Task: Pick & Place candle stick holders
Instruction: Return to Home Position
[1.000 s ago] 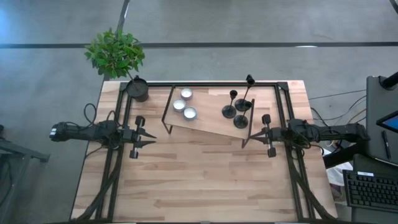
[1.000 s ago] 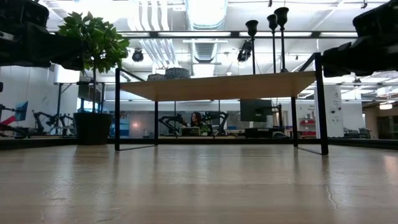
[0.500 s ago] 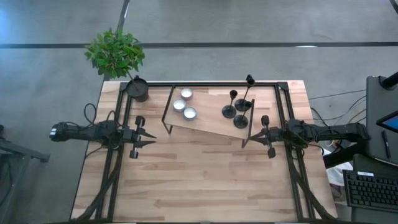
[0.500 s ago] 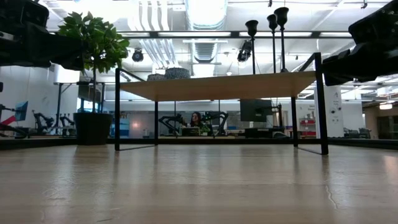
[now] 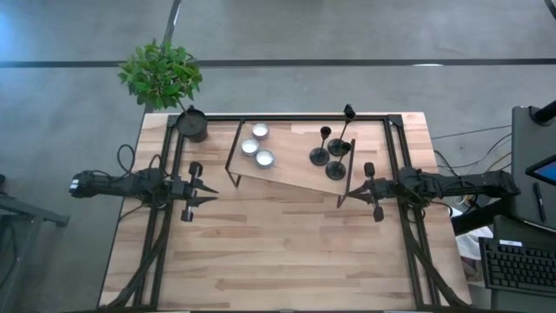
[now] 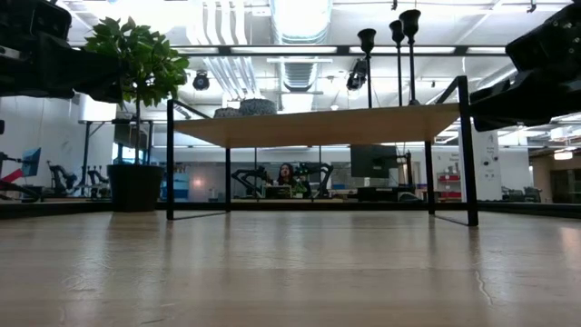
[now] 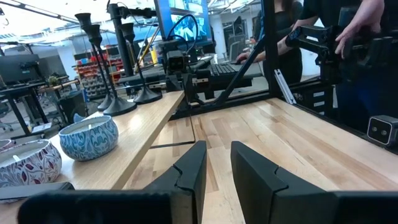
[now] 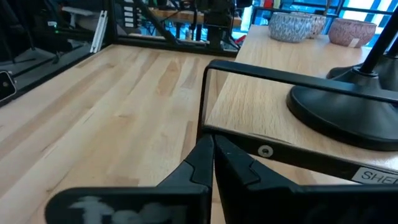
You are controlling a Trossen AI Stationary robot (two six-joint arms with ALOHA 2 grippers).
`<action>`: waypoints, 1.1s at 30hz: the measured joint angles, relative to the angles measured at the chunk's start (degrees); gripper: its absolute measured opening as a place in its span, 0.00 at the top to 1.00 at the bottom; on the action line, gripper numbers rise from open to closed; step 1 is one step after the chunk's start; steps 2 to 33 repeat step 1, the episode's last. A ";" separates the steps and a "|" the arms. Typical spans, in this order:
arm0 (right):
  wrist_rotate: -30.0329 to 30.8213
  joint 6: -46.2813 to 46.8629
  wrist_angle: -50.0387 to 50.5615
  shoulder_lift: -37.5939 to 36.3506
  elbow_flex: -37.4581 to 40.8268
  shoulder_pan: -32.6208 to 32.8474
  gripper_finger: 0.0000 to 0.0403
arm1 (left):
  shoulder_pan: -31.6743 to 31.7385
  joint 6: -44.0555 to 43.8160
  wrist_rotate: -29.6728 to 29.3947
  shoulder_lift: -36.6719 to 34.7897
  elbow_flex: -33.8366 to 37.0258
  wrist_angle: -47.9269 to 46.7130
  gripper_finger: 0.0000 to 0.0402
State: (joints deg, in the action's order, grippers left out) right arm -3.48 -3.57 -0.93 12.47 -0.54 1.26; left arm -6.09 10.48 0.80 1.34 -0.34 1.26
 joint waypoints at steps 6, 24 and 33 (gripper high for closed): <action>0.00 -0.03 -0.01 -0.04 0.00 -0.01 0.98 | -0.02 0.01 -0.01 0.00 0.00 0.00 0.80; 0.00 -0.03 -0.01 -0.04 0.00 -0.01 0.98 | -0.02 0.01 -0.01 0.00 0.00 0.00 0.80; 0.00 -0.03 -0.01 -0.04 0.00 -0.01 0.98 | -0.02 0.01 -0.01 0.00 0.00 0.00 0.80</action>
